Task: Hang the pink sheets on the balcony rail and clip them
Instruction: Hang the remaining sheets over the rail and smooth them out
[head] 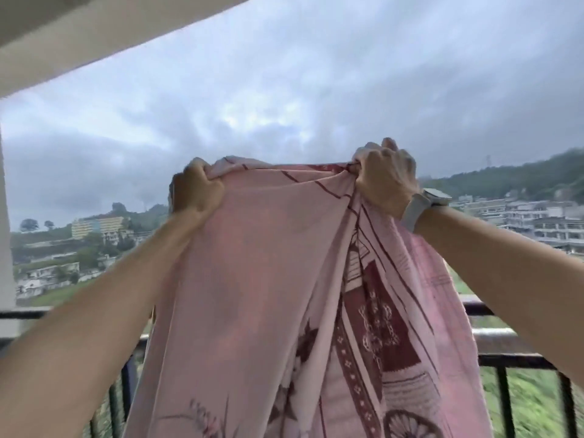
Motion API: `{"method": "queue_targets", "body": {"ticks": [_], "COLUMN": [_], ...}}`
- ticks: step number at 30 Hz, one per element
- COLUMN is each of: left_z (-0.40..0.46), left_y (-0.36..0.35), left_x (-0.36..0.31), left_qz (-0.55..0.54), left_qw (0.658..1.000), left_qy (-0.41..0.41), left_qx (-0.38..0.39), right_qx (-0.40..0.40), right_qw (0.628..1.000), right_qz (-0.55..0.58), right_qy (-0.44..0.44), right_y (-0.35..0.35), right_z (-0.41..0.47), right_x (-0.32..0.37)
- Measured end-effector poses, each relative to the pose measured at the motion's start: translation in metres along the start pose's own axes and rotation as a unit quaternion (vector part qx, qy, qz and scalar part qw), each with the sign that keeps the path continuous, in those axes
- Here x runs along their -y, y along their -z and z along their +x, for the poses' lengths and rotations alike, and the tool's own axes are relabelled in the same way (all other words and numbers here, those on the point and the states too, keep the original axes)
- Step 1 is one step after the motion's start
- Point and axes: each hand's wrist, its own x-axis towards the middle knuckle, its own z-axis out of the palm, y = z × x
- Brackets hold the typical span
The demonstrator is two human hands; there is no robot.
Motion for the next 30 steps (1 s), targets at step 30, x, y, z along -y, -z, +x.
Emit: {"method": "queue_targets", "body": {"ticks": [30], "left_z": [-0.082], "left_y": [-0.123], "left_x": [0.099], "left_qz": [-0.027], "left_qw": [0.866], "left_qy": [-0.179], "left_qx": [0.467], "right_qx": [0.464], "right_qw": [0.843], "right_qz": [0.267], "right_qy": [0.047], "right_y": [-0.018], "right_z": [-0.150], "right_x": [0.125]}}
